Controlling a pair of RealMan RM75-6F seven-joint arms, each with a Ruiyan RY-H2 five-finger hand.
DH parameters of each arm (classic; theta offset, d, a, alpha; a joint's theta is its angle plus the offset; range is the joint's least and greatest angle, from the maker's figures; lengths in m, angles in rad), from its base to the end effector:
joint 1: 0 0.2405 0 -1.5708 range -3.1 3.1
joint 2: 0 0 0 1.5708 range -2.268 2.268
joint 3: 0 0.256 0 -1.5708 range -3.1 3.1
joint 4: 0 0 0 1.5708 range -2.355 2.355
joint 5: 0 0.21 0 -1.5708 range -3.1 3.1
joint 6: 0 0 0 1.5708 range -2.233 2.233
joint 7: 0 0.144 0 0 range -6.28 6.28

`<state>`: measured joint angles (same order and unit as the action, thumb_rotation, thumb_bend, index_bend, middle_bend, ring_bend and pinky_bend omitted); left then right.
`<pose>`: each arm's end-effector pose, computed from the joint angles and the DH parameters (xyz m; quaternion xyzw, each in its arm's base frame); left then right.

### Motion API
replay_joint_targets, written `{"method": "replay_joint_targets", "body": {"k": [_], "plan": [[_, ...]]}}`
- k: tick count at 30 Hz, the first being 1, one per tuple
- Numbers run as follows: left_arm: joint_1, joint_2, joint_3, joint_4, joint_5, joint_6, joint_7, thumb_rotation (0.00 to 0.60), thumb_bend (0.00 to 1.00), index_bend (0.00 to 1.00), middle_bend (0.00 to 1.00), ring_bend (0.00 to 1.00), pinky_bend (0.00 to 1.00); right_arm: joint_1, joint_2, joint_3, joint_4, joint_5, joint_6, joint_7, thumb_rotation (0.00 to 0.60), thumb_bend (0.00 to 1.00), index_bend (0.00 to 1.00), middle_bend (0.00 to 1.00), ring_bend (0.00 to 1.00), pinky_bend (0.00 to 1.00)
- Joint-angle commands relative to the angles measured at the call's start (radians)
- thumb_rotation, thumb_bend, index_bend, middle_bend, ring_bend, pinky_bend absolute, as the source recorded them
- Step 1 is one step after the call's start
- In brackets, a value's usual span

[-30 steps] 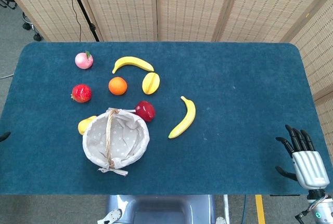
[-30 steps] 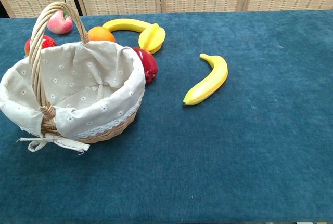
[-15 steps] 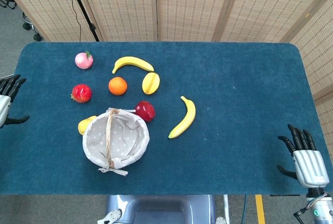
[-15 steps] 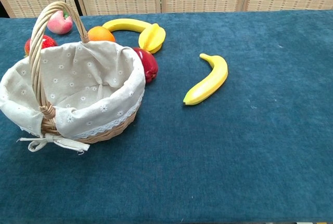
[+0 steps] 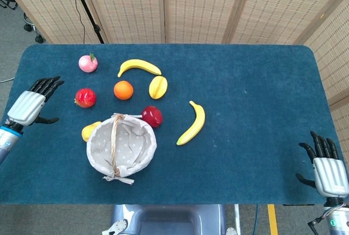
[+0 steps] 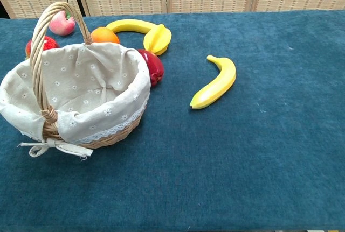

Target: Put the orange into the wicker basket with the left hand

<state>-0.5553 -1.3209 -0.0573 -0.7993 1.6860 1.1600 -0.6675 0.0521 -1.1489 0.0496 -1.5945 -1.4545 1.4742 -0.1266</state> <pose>-0.3211 0.3669 0.1588 -0.7124 -0.3409 -0.4029 0.4626 -0.3243 -0.1704 0.1521 0.5977 -0.3774 0.3337 0.6237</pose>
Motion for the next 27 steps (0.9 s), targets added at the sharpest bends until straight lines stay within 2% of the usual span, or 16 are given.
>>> {"method": "replay_joint_targets", "body": {"k": [1,12,18,27], "plan": [[-0.028,-0.024,0.005,0.023,-0.003,-0.025,-0.004,0.6,0.1,0.02,0.0,0.0,0.06,-0.006,0.0,-0.003,-0.001,-0.001,0.006,0.001,0.6,0.0,0.22,0.0,0.02,0.01],[-0.125,-0.103,0.003,0.049,-0.031,-0.107,0.022,0.6,0.1,0.03,0.0,0.0,0.06,-0.044,0.003,-0.031,0.01,-0.028,0.044,0.025,0.6,0.0,0.22,0.0,0.02,0.01],[-0.215,-0.208,-0.007,0.153,-0.055,-0.199,-0.007,0.6,0.1,0.03,0.0,0.0,0.06,-0.077,0.009,-0.049,0.014,-0.054,0.085,0.039,0.6,0.0,0.22,0.0,0.02,0.01],[-0.292,-0.34,0.012,0.317,-0.061,-0.266,-0.072,0.6,0.1,0.06,0.0,0.0,0.08,-0.099,0.009,-0.058,0.023,-0.067,0.105,0.049,0.6,0.0,0.22,0.0,0.02,0.01]]}}
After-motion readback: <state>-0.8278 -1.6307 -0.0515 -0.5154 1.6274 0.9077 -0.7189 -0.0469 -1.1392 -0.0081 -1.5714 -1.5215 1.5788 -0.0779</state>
